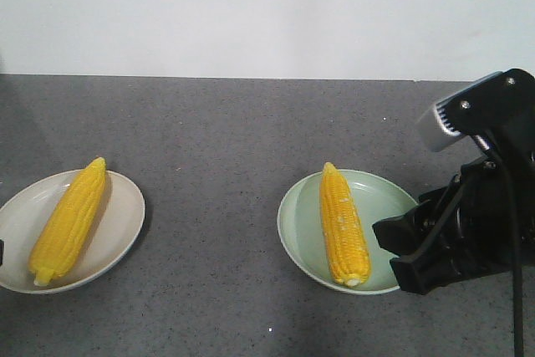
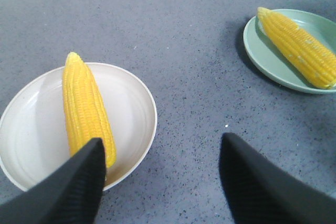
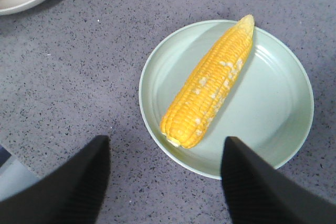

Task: Distribute corn equally

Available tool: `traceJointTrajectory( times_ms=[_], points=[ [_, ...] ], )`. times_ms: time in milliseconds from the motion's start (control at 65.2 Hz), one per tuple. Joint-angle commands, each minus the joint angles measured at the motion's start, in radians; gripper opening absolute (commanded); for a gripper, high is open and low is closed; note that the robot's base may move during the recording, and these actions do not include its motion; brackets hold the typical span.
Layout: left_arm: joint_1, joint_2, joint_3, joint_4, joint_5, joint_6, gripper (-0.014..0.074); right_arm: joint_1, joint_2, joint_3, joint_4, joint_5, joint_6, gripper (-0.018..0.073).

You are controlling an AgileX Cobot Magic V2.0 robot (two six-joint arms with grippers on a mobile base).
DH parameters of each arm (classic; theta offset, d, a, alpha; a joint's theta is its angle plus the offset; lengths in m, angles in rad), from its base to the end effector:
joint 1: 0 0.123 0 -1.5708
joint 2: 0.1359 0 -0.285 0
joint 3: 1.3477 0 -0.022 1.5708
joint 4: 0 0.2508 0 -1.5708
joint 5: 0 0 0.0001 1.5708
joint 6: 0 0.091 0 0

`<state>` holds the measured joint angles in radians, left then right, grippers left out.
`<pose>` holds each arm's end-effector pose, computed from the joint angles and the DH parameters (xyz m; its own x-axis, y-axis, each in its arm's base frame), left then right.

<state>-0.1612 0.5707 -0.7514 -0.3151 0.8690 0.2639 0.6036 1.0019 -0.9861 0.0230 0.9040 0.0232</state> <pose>0.0887 -0.0363 0.3474 -0.5170 0.1396 -0.8445 0.3816 0.9207 -0.0814 0.1556 0.1093 0.3542 -0.6301 -0.3890 -0.6721 -0.5543 0.8314 0.0385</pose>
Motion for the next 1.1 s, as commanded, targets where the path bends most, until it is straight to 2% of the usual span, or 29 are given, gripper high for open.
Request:
traceJointTrajectory(
  times_ms=[0,169,322,353,521,1089],
  points=[
    [0.0,-0.001,-0.018,-0.027,-0.071,-0.002,0.0321,0.003,-0.014,-0.024,-0.006,-0.04,-0.008,0.0323],
    [0.0,-0.001,-0.014,-0.027,-0.071,-0.002,0.0147,0.003,-0.014,-0.024,-0.006,-0.035,-0.008,0.012],
    [0.0,-0.001,-0.014,-0.027,-0.072,-0.002,0.0014,0.003,-0.014,-0.024,-0.008,-0.035,-0.008,-0.0017],
    [0.0,-0.001,-0.014,-0.026,-0.073,-0.002,-0.001,0.003,-0.014,-0.024,-0.008,-0.035,-0.008,-0.0013],
    [0.0,-0.001,-0.014,-0.024,-0.108,-0.01,-0.0008,0.003,-0.014,-0.024,-0.012,-0.034,-0.008,-0.001],
    [0.0,-0.001,-0.014,-0.024,-0.108,-0.01,-0.0008,0.003,-0.014,-0.024,-0.011,-0.034,-0.008,-0.001]
  ],
)
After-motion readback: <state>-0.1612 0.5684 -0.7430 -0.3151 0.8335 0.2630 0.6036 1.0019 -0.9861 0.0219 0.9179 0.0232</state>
